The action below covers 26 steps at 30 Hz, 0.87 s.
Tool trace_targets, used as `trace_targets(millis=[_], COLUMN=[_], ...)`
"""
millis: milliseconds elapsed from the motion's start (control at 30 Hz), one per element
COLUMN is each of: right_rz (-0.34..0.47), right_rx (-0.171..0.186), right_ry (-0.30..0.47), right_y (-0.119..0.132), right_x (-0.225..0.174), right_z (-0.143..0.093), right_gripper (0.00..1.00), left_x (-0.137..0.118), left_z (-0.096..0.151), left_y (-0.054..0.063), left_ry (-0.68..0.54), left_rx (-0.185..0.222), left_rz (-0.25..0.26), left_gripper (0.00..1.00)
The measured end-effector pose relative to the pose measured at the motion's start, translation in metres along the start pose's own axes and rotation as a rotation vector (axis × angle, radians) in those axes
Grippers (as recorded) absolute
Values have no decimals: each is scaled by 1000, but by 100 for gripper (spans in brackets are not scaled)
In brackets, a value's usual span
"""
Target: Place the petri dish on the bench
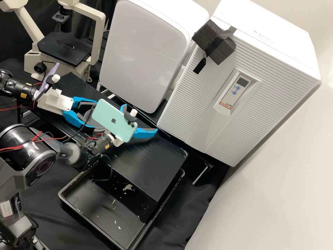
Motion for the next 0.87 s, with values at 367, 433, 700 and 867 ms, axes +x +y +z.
trace_targets(millis=[367, 433, 700, 867], right_rz=[0, 0, 0, 0], right_rx=[0, 0, 0, 0], right_ry=[0, 0, 0, 0], right_y=[0, 0, 0, 0], right_x=[0, 0, 0, 0], right_z=[0, 0, 0, 0], right_gripper=[100, 100, 100, 100], left_x=[-57, -67, -98, -112], left_z=[-12, -11, -31, -60], left_y=[23, 25, 13, 4], left_ry=[46, 40, 252, 534], left_rx=[-18, -20, 70, 31], left_rz=[172, 209, 314, 374], left_gripper=[100, 100, 100, 100])
